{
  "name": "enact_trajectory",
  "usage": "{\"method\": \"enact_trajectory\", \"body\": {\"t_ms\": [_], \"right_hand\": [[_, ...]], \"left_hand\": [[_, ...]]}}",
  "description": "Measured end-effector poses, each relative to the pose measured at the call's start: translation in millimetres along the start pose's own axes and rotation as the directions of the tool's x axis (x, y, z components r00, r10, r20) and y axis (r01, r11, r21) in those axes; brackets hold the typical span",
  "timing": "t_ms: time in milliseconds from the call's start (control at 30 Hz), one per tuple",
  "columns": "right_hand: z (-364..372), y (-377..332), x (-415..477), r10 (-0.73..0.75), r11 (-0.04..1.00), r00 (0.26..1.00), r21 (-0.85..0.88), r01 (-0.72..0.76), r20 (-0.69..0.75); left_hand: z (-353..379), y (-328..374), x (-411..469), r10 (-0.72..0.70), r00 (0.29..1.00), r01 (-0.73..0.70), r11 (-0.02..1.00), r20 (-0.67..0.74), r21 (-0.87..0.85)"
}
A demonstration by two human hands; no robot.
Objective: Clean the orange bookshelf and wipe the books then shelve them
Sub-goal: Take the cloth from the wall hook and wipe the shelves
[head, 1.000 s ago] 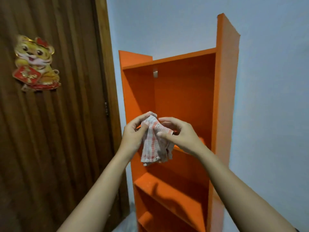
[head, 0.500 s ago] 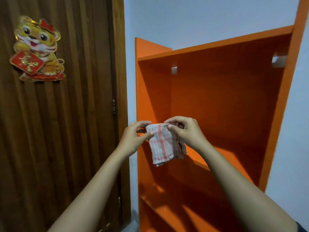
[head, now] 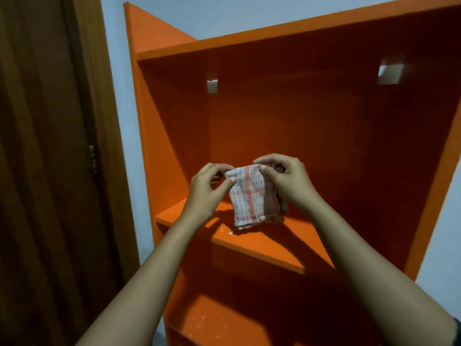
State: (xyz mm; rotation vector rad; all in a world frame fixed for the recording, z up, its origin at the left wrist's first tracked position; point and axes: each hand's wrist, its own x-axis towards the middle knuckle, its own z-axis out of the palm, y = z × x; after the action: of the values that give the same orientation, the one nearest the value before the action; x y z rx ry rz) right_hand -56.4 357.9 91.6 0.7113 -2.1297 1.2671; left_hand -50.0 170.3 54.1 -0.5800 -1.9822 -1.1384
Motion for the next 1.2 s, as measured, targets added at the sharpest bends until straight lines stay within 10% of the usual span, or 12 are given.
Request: {"method": "enact_trajectory", "body": {"t_ms": [300,433,700,833,967,1200], "right_hand": [[-52,-33,-40,0.187,0.919,0.923,-0.272,-0.286,-0.336],[-56,-48,-71,0.293,0.804,0.852,-0.371,-0.465,-0.434],[-39,-29,-116,0.322,0.389,0.826,-0.731,-0.56,-0.462],[-13,-17,-137,0.255,0.375,0.796,-0.703,-0.605,-0.549],[-2,-6,-150,0.506,0.261,0.668,-0.641,-0.722,-0.546],[-17,7,-144,0.678,0.169,0.651,-0.789,-0.591,-0.342]], "left_hand": [[57,21,14,0.177,0.957,-0.06,0.896,0.231,-0.44],[81,31,-7,0.106,0.921,0.149,0.792,0.374,-0.592],[115,41,-46,-0.045,0.794,0.376,0.82,0.606,-0.432],[121,49,-45,-0.03,0.81,0.315,0.864,0.585,-0.392],[125,48,-41,0.0,0.799,0.289,0.876,0.601,-0.385],[102,20,-27,0.035,0.847,0.124,0.958,0.531,-0.26]]}}
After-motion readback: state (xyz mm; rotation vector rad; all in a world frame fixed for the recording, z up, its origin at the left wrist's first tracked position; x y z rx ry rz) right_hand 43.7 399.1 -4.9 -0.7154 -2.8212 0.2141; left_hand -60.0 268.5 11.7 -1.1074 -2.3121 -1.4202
